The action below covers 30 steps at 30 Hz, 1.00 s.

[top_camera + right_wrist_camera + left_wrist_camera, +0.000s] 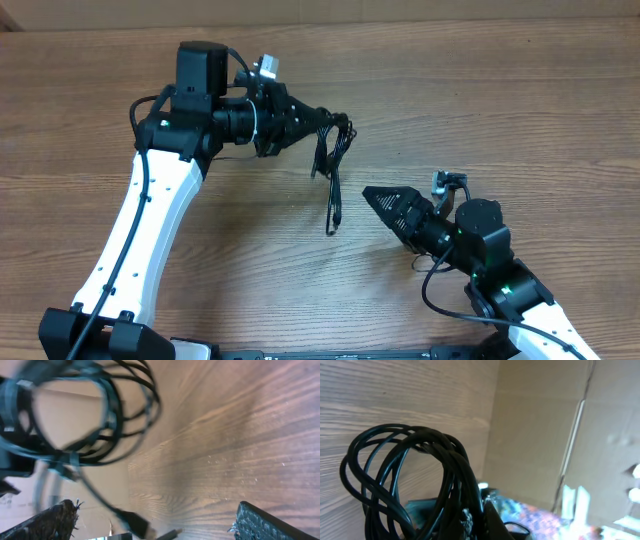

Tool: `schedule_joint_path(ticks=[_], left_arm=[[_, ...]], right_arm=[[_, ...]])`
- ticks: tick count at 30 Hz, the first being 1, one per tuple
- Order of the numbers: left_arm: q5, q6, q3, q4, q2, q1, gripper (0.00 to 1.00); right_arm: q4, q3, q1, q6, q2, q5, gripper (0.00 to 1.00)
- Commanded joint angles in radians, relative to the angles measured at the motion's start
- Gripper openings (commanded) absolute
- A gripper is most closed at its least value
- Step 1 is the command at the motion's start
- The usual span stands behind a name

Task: Untangle cables

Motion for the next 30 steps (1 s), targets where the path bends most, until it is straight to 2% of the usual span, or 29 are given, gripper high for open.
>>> schedule_joint_path(ticks=[1,7,16,22,27,30], left_arm=[[0.038,-0.116,0.026,0.021,-0.028,0.005,0.04],[0.095,-0.124,0.026,0.013,-0.028,0.005,0.04],[0.104,-0.123,0.026,0.013,-0.028,0.003,0.04],[0.109,-0.127,0.026,0.013,-0.028,-0.012,0.04],[0.107,-0.142,0.026,0.014,-0.028,-0.045,0.04],[0.096,-0.171,0.026,0.048,-0.028,-0.066,0.04]], right_arm=[[0.008,0.007,0.004,0.057,0.049,0.014,1.00],[0.150,0.007,0.004,0.114,0.187,0.060,1.00],[0.529,0.007,0.005,0.172,0.443,0.050,1.00],[0.659,0.010,0.006,0.241,0.566,0.057,1.00],[0.793,0.016,0.011,0.245,0.620,0.061,1.00],[0.784,0.043,0.032,0.217,0.620,0.078,0.99]])
